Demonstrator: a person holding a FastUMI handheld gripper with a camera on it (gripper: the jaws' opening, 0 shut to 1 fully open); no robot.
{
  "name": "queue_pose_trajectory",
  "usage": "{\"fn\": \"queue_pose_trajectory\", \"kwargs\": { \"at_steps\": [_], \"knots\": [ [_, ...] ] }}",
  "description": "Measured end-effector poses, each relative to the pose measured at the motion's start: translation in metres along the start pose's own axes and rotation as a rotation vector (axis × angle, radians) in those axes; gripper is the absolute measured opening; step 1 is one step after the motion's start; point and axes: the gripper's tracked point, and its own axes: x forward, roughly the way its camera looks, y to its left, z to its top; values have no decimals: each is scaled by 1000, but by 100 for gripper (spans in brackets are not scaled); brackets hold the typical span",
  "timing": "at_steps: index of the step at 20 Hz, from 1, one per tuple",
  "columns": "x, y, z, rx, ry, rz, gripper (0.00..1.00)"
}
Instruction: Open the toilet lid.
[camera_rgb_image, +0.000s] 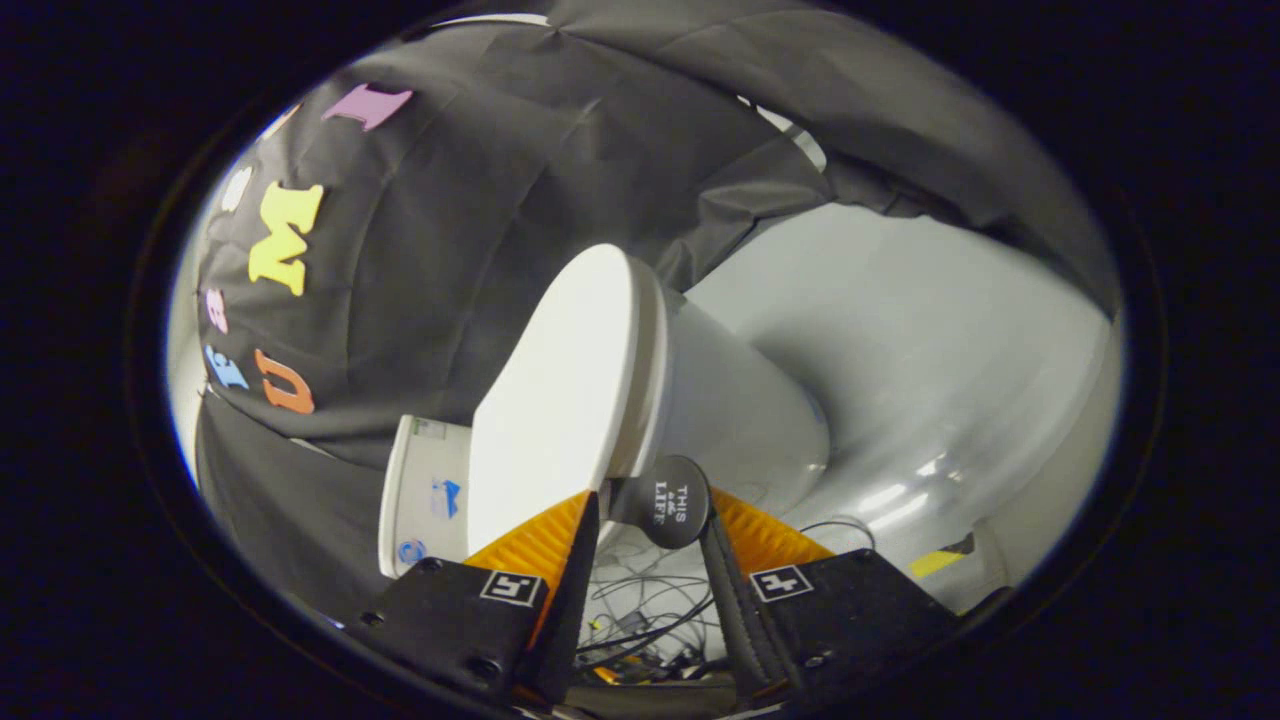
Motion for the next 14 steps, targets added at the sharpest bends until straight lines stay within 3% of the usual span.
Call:
{"fn": "queue_pose_trajectory", "kwargs": {
  "at_steps": [5, 9, 14],
  "knots": [
    [2, -1, 5, 75, -8, 30, 53],
    [3, -5, 9, 84, -34, 3, 33],
    [1, -4, 16, 173, -70, 18, 19]
  ]
}}
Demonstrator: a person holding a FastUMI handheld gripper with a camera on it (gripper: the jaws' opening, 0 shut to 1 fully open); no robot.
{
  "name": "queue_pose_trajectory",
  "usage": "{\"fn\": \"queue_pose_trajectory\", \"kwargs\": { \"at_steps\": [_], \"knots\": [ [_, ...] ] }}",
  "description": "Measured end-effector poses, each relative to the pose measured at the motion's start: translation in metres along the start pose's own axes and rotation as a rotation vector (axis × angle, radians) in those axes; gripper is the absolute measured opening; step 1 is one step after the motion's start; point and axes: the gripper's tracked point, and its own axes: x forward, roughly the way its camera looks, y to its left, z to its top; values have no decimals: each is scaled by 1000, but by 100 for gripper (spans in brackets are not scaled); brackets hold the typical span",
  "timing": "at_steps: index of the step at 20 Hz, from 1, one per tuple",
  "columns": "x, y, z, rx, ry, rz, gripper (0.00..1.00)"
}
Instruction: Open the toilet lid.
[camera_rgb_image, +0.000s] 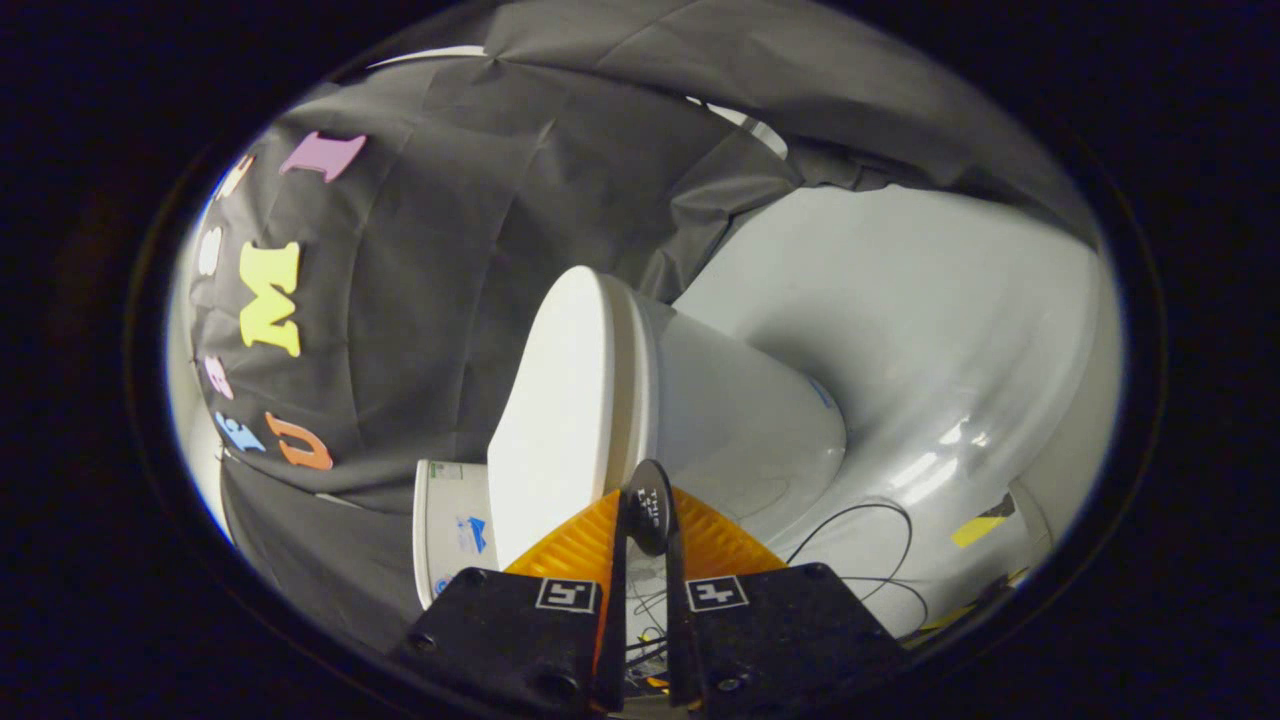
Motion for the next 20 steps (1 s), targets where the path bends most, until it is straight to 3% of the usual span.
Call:
{"fn": "queue_pose_trajectory", "kwargs": {
  "at_steps": [3, 7, 20],
  "knots": [
    [-1, 3, 0, 55, -4, 17, 15],
    [-5, 10, 0, 23, -10, -12, 8],
    [-29, 67, -1, -105, -40, -1, 7]
  ]
}}
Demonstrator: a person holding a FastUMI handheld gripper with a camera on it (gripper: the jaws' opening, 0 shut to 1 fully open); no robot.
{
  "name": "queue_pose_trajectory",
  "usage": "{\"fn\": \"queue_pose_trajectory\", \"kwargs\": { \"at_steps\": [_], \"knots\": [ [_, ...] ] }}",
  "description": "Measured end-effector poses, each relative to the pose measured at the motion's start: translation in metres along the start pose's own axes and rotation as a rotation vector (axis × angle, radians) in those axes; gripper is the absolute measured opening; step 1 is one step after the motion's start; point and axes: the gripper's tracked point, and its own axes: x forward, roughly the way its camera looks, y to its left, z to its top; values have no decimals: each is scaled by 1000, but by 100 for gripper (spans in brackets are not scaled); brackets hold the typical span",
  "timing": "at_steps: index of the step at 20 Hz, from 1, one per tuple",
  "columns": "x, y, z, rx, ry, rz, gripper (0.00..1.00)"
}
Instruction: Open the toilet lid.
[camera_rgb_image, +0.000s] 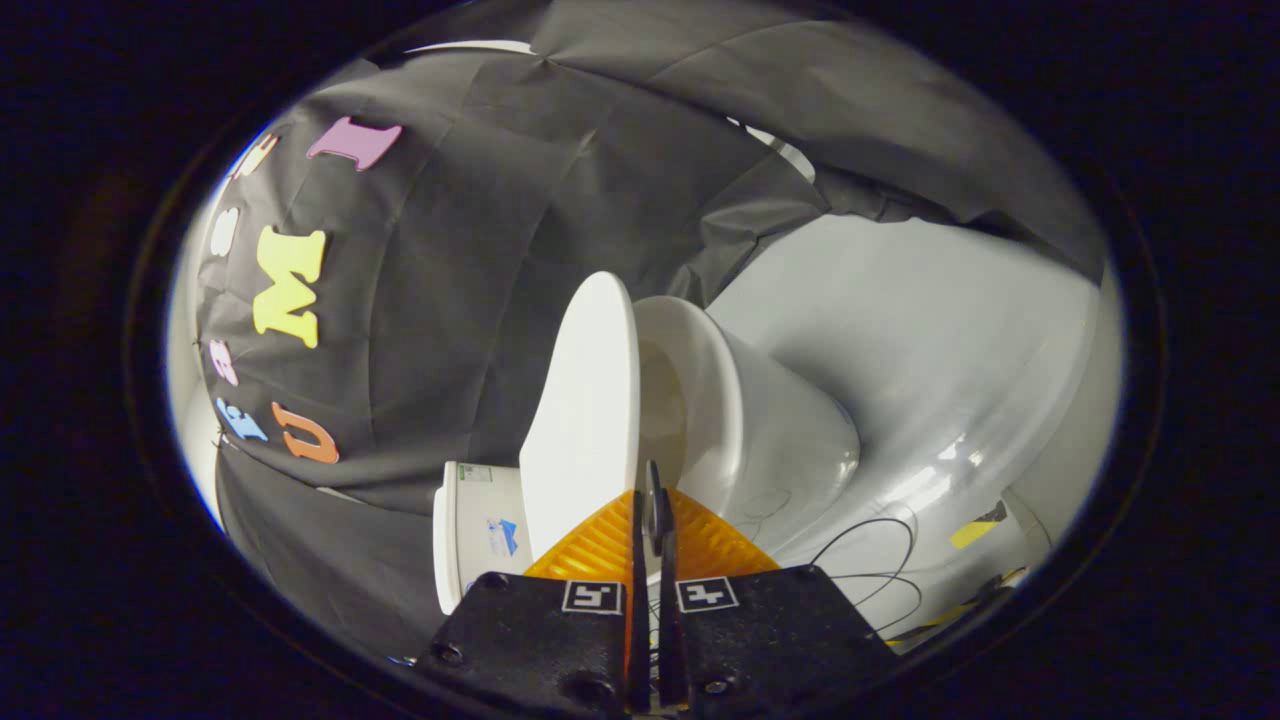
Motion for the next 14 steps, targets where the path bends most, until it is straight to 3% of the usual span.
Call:
{"fn": "queue_pose_trajectory", "kwargs": {
  "at_steps": [14],
  "knots": [
    [-32, 94, -6, -195, -57, 20, 7]
  ]
}}
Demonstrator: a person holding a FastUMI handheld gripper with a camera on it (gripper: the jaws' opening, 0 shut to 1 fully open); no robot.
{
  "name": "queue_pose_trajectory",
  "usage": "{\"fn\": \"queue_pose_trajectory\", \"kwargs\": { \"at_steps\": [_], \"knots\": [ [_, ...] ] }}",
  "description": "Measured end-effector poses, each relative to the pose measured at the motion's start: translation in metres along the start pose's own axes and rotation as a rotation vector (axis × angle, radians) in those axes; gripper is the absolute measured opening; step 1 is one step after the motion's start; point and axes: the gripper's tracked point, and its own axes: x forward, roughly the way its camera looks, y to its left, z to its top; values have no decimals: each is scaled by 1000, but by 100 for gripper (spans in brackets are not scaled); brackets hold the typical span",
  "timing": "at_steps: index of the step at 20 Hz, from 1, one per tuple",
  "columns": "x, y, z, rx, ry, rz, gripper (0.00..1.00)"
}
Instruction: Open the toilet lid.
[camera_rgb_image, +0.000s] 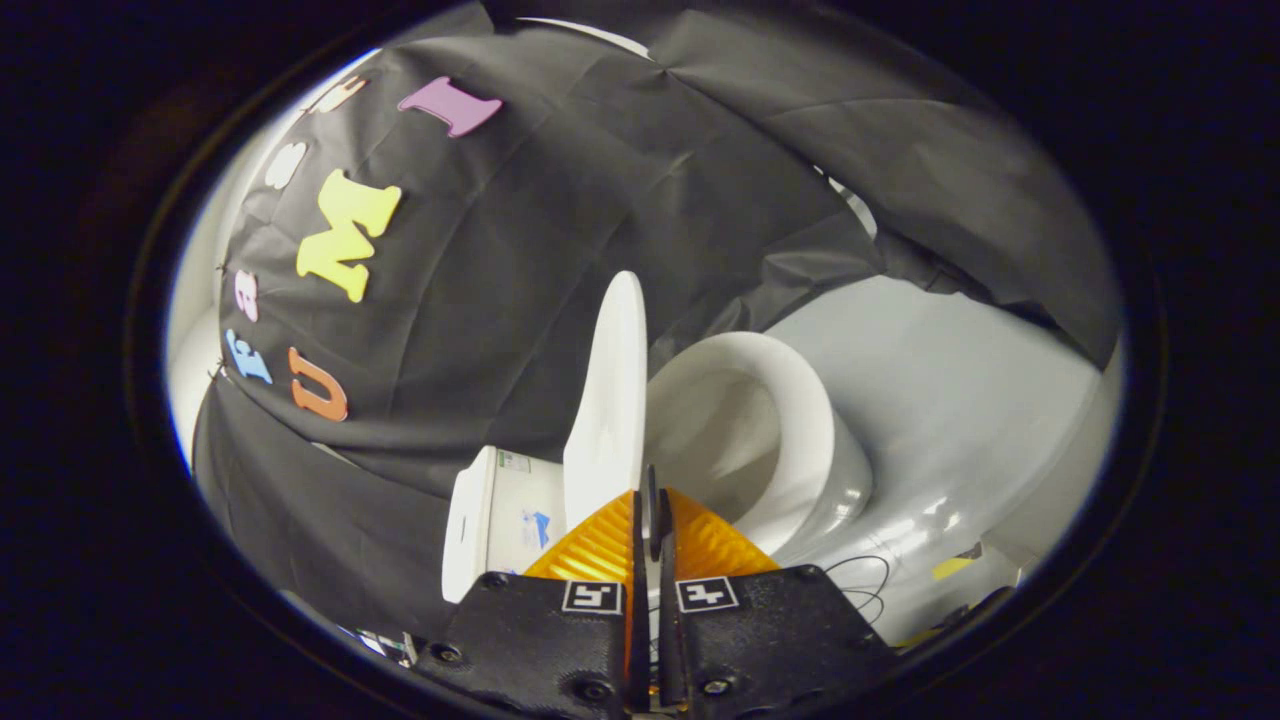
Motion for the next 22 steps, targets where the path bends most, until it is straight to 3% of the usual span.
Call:
{"fn": "queue_pose_trajectory", "kwargs": {
  "at_steps": [22],
  "knots": [
    [-9, 140, -17, -306, -55, -87, 7]
  ]
}}
